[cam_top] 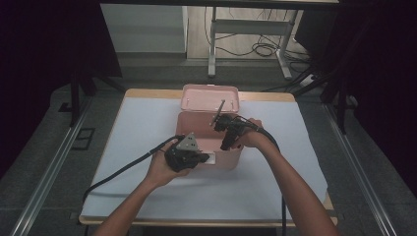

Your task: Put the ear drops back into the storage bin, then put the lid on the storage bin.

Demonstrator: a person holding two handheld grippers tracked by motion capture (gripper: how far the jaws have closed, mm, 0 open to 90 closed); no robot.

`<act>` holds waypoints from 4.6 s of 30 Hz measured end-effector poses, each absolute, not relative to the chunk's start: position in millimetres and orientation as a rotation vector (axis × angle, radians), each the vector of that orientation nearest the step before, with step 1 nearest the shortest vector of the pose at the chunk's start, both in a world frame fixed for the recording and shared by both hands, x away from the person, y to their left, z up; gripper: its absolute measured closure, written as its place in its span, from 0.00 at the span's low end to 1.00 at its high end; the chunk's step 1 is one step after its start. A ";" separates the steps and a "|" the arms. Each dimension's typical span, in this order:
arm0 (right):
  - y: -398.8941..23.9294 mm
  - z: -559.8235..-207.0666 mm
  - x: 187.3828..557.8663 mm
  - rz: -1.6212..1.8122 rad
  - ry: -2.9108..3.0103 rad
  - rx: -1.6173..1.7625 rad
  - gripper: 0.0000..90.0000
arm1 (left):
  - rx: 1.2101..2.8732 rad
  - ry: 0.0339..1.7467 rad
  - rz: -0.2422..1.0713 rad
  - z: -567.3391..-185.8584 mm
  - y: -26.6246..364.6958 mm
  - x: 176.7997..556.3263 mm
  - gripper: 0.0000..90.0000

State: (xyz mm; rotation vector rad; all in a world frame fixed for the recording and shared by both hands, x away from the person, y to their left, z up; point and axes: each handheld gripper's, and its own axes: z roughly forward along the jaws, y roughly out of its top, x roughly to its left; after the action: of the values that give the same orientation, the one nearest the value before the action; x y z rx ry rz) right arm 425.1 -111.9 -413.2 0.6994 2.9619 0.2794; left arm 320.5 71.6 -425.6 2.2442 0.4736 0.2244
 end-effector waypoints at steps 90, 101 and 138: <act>-193.0 -350.2 457.6 0.865 2.445 1.209 0.60 | 2.246 0.472 0.226 -425.9 72.0 320.4 1.00; -180.9 -353.2 521.8 0.738 2.376 1.386 0.65 | 2.254 0.470 0.226 -425.0 71.2 320.5 1.00; -166.9 -415.4 593.8 0.626 2.295 1.720 0.84 | 2.262 0.467 0.243 -424.9 70.5 319.9 1.00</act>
State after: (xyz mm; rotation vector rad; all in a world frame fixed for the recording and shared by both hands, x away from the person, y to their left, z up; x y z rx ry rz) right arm 593.8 -166.9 -415.4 1.7200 2.2945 0.6264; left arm 319.9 70.5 -424.9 2.2619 0.4668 0.2432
